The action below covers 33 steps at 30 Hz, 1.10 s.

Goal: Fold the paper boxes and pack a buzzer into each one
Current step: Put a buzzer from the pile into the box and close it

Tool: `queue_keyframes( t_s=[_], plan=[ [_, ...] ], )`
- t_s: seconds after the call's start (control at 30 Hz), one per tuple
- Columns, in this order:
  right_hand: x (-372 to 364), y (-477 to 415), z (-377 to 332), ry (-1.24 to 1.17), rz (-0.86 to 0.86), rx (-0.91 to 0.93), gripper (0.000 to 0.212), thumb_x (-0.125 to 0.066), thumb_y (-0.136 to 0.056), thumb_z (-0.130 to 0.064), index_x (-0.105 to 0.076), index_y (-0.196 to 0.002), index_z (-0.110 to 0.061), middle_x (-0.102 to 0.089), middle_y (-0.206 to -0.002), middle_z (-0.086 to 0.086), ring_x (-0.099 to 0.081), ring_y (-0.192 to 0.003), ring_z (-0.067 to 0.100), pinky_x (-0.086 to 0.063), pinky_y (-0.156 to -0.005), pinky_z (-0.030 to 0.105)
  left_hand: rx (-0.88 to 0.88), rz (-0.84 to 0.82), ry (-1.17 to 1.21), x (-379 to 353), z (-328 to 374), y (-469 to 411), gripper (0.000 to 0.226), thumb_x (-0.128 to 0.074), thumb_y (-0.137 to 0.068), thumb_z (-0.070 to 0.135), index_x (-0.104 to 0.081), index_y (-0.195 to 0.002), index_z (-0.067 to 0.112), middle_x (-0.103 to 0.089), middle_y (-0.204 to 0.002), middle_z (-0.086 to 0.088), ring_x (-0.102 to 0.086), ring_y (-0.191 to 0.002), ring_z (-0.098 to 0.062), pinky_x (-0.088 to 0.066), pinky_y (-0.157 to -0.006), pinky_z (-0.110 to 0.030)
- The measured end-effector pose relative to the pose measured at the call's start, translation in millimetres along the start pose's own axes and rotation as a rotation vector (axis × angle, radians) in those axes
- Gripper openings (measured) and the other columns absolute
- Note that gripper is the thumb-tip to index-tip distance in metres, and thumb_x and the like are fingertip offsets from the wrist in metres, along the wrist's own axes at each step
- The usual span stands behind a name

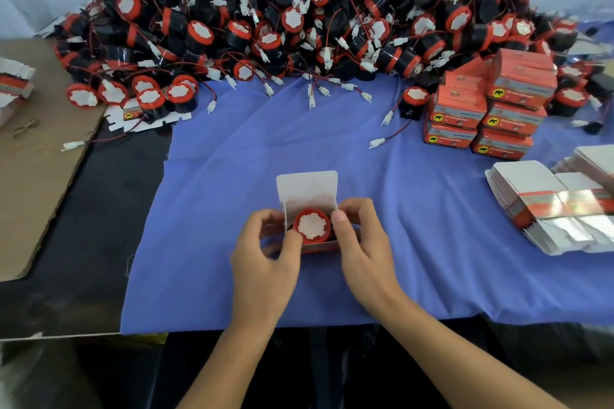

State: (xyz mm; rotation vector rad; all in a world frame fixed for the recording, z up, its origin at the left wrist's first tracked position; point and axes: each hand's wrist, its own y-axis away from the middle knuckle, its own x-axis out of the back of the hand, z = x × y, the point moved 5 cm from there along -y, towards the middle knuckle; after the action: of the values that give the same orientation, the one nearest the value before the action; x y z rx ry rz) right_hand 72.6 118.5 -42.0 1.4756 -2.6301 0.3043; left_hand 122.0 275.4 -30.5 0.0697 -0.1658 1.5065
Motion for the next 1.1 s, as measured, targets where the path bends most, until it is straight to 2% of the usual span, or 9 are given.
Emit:
queue_keyframes(
  t_s=[0.1, 0.2, 0.4, 0.47, 0.53, 0.67, 0.77, 0.87, 1.1],
  plan=[
    [3, -5, 5, -0.046, 0.024, 0.019, 0.015, -0.049, -0.101, -0.04, -0.06, -0.095, -0.032, -0.065, -0.091, -0.012, -0.062, -0.081, 0.009, -0.047, -0.073, 0.017, -0.071, -0.061, 0.008, 6, -4, 0, 0.014, -0.061, -0.096, 0.036, -0.072, -0.097, 0.027, -0.075, -0.099, 0.012, -0.071, -0.096, -0.005, -0.051, -0.076, -0.01],
    [1, -5, 9, 0.008, 0.032, 0.03, 0.009, -0.058, -0.096, -0.028, -0.063, -0.095, -0.036, -0.063, -0.101, -0.011, -0.067, -0.09, 0.012, -0.05, -0.074, 0.017, -0.028, -0.086, -0.031, 8, -12, -12, 0.003, -0.077, -0.093, 0.022, -0.075, -0.092, 0.024, -0.074, -0.102, 0.008, -0.072, -0.095, -0.005, -0.056, -0.082, -0.018],
    [0, -3, 9, 0.038, -0.015, 0.019, 0.051, -0.061, -0.098, -0.022, -0.049, -0.137, -0.052, -0.061, -0.11, -0.014, -0.067, -0.099, 0.009, -0.055, -0.081, 0.018, 0.064, -0.2, 0.09, 3, -12, -23, 0.056, -0.078, -0.089, 0.007, -0.057, -0.116, 0.051, -0.068, -0.109, 0.02, -0.069, -0.092, -0.006, -0.058, -0.072, -0.021],
    [-1, -4, 7, 0.084, -0.025, 0.038, 0.046, -0.059, -0.1, -0.018, -0.056, -0.132, -0.05, -0.057, -0.111, -0.015, -0.065, -0.1, 0.005, -0.053, -0.082, 0.017, 0.006, -0.265, 0.028, 0, -7, -25, 0.054, -0.073, -0.092, 0.005, -0.063, -0.114, 0.053, -0.071, -0.105, 0.017, -0.068, -0.085, -0.005, -0.055, -0.073, -0.021],
    [0, -4, 4, 0.083, -0.028, 0.039, 0.034, -0.056, -0.098, -0.02, -0.061, -0.119, -0.045, -0.056, -0.112, -0.015, -0.064, -0.099, 0.004, -0.05, -0.079, 0.014, -0.037, -0.278, -0.065, 2, -4, -25, 0.039, -0.074, -0.093, 0.009, -0.071, -0.11, 0.044, -0.073, -0.096, 0.011, -0.07, -0.086, -0.007, -0.057, -0.078, -0.024],
    [3, 0, 1, 0.027, -0.133, 0.066, 0.04, -0.043, -0.084, -0.03, -0.061, -0.119, -0.031, -0.054, -0.128, -0.012, -0.059, -0.11, 0.001, -0.046, -0.086, 0.012, -0.144, -0.425, -0.19, 13, -3, -20, 0.043, -0.076, -0.086, 0.035, -0.066, -0.127, 0.044, -0.054, -0.141, 0.028, -0.063, -0.117, 0.001, -0.052, -0.096, -0.015],
    [3, 2, 5, 0.031, -0.23, 0.067, 0.045, -0.044, -0.084, -0.037, -0.058, -0.127, -0.03, -0.048, -0.144, -0.016, -0.053, -0.125, 0.005, -0.05, -0.099, 0.026, -0.111, -0.518, -0.274, 20, -3, -18, 0.055, -0.071, -0.083, 0.06, -0.06, -0.135, 0.048, -0.042, -0.152, 0.032, -0.056, -0.129, 0.003, -0.048, -0.108, -0.025],
    [2, 2, 10, 0.061, -0.306, 0.062, 0.052, -0.049, -0.085, -0.038, -0.054, -0.136, -0.032, -0.044, -0.151, -0.021, -0.049, -0.136, 0.014, -0.047, -0.107, 0.036, -0.172, -0.483, -0.415, 24, 0, -17, 0.064, -0.071, -0.081, 0.061, -0.061, -0.141, 0.038, -0.043, -0.152, 0.031, -0.049, -0.137, 0.001, -0.043, -0.117, -0.035],
    [3, 1, 10, 0.107, -0.234, 0.13, 0.041, -0.06, -0.093, -0.032, -0.059, -0.133, -0.042, -0.053, -0.144, -0.025, -0.051, -0.137, 0.013, -0.049, -0.107, 0.044, -0.37, -0.465, -0.548, 21, 7, -19, 0.046, -0.074, -0.093, 0.042, -0.067, -0.134, 0.024, -0.053, -0.144, 0.019, -0.045, -0.133, 0.002, -0.03, -0.112, -0.009]
  ],
)
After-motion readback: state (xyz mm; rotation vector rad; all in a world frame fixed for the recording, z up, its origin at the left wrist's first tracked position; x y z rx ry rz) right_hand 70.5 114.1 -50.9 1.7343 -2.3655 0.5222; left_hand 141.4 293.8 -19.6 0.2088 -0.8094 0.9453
